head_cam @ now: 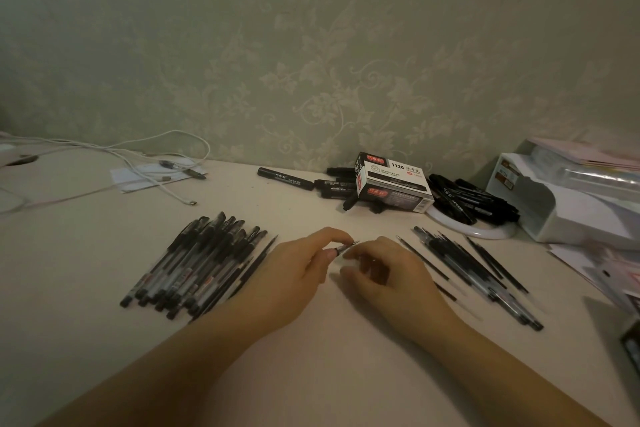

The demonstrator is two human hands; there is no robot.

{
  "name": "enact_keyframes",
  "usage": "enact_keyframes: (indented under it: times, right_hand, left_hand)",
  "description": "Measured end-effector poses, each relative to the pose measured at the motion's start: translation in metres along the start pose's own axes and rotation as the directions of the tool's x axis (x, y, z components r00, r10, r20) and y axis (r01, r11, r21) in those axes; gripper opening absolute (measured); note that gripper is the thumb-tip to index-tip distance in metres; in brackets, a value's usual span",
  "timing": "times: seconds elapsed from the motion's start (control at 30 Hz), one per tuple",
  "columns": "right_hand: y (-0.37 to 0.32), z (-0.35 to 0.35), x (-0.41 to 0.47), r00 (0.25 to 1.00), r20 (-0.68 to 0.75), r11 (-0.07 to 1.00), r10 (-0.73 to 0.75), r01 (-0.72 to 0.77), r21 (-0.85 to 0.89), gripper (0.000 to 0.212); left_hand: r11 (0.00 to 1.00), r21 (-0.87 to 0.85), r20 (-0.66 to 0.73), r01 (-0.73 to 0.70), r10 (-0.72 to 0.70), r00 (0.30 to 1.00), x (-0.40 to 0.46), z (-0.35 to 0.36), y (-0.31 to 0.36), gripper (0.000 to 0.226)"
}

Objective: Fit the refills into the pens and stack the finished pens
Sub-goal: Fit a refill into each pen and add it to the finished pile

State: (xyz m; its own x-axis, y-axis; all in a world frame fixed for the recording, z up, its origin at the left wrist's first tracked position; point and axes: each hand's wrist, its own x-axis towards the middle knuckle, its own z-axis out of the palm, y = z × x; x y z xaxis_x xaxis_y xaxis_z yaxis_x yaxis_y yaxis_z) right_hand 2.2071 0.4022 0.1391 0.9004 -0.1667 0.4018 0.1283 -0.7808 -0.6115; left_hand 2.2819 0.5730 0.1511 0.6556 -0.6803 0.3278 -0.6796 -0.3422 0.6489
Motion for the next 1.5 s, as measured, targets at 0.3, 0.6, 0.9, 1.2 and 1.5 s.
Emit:
enact_keyframes:
  times: [0.3,0.6,0.9,1.2,1.5]
  right_hand:
    - [-0.014,-0.007,0.002,0.952,0.138,0.69,0.272,-0.293,0.662,0.013]
    - [0.003,-0.029,0.02,0.874,-0.103,0.451,0.476,-0.142,0.881,0.017]
    - [0.033,-0.038,0.011,0.948,-0.257,0.956,0.186,-0.235,-0.174,0.013]
    - [0.035,-0.035,0.007,0.969,-0.203,0.846,0.138,-0.222,-0.485,0.018]
    - [0.019,-0.032,0.006,0.958,-0.287,0.907,-0.025,-0.099,-0.409,0.018]
  left_hand:
    - [0.97,-0.236,-0.039,-0.064,0.056,0.998,0.003,0.007,0.0,0.04]
    - [0.997,-0.073,-0.068,-0.022,0.017,0.998,0.0,0.005,0.0,0.035]
    - [0.994,0.09,-0.17,0.056,-0.04,0.985,0.0,0.002,-0.004,0.025]
    - [0.87,0.353,-0.392,0.344,-0.196,0.899,0.002,-0.023,-0.012,0.022]
    - [0.698,0.552,-0.328,0.456,-0.32,0.889,-0.002,-0.037,-0.014,0.02]
